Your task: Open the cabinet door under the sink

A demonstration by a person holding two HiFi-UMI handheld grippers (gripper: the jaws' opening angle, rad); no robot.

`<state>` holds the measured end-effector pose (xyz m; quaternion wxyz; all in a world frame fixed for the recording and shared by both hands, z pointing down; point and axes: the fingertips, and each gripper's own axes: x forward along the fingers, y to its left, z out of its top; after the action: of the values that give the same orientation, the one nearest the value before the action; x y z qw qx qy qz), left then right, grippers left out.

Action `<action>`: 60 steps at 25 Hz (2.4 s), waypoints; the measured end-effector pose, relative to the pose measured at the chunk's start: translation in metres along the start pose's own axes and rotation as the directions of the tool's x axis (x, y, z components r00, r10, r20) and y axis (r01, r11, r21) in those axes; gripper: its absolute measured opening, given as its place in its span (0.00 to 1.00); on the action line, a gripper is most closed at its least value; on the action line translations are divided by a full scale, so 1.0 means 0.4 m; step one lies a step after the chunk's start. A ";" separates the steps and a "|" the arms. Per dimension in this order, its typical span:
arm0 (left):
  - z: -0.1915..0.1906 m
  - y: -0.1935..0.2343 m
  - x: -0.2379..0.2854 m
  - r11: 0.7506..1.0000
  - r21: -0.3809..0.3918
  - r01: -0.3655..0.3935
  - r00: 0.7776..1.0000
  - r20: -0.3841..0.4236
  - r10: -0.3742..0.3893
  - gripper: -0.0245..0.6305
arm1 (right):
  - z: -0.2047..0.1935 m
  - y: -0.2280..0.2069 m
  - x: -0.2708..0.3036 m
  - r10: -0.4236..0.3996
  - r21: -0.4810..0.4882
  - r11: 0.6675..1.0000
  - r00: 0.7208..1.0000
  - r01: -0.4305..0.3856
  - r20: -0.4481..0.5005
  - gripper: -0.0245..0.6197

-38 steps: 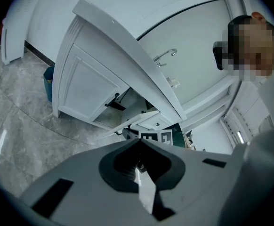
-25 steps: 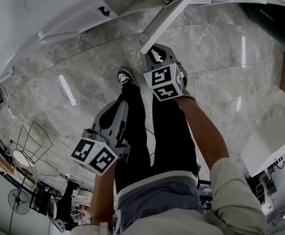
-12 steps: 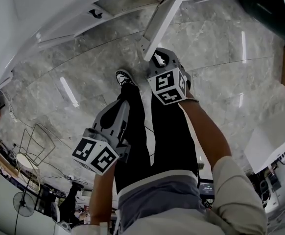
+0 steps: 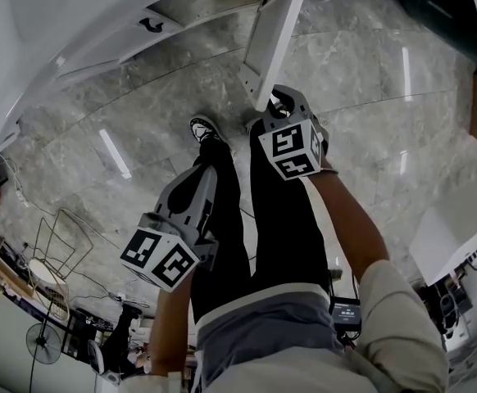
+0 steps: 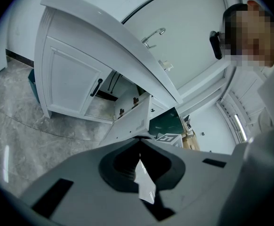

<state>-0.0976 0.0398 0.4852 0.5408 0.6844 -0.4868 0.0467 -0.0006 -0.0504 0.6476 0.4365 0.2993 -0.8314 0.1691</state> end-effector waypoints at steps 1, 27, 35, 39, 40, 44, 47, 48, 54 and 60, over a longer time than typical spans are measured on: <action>-0.001 -0.001 0.003 1.000 0.000 0.000 1.000 -0.001 0.000 0.04 | -0.005 -0.004 -0.003 -0.001 -0.002 1.000 1.000 0.001 -0.002 0.12; -0.008 -0.073 0.079 0.999 0.035 0.035 0.998 -0.053 -0.033 0.04 | -0.110 -0.127 -0.080 -0.032 0.041 0.999 0.999 0.033 -0.026 0.11; -0.006 -0.077 0.088 0.999 0.039 0.030 0.998 -0.053 -0.028 0.04 | -0.131 -0.153 -0.088 -0.037 0.053 0.998 0.999 0.039 -0.024 0.11; -0.006 -0.096 0.097 0.998 0.052 0.037 0.997 -0.064 -0.034 0.04 | -0.141 -0.170 -0.098 -0.035 0.045 0.998 0.999 0.036 -0.024 0.11; -0.006 -0.099 0.099 0.998 0.054 0.038 0.997 -0.065 -0.034 0.04 | -0.144 -0.176 -0.100 -0.033 0.044 0.998 0.999 0.034 -0.021 0.11; -0.006 -0.108 0.109 0.998 0.046 0.037 0.997 -0.068 -0.034 0.04 | -0.158 -0.200 -0.109 -0.029 0.039 0.999 0.999 0.029 -0.014 0.11; -0.003 -0.112 0.112 0.997 0.065 0.030 0.997 -0.072 -0.025 0.04 | -0.170 -0.223 -0.116 -0.034 0.032 0.999 0.999 0.034 -0.006 0.10; -0.001 -0.110 0.112 0.996 0.083 0.019 0.997 -0.074 -0.013 0.04 | -0.173 -0.233 -0.121 -0.037 0.035 0.999 0.999 0.037 -0.002 0.10; 0.014 -0.121 0.137 0.983 0.182 -0.012 0.995 -0.098 0.030 0.04 | -0.198 -0.298 -0.143 -0.047 0.035 0.998 0.999 0.047 0.003 0.10; 0.003 -0.180 0.177 0.959 0.283 0.001 0.992 -0.122 0.035 0.04 | -0.216 -0.336 -0.162 -0.037 0.042 0.998 0.999 0.037 0.002 0.10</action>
<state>-0.0098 -0.0091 0.4765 0.4667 0.7461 -0.4459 0.1633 0.1685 -0.0837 0.6451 0.4318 0.3241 -0.8227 0.1780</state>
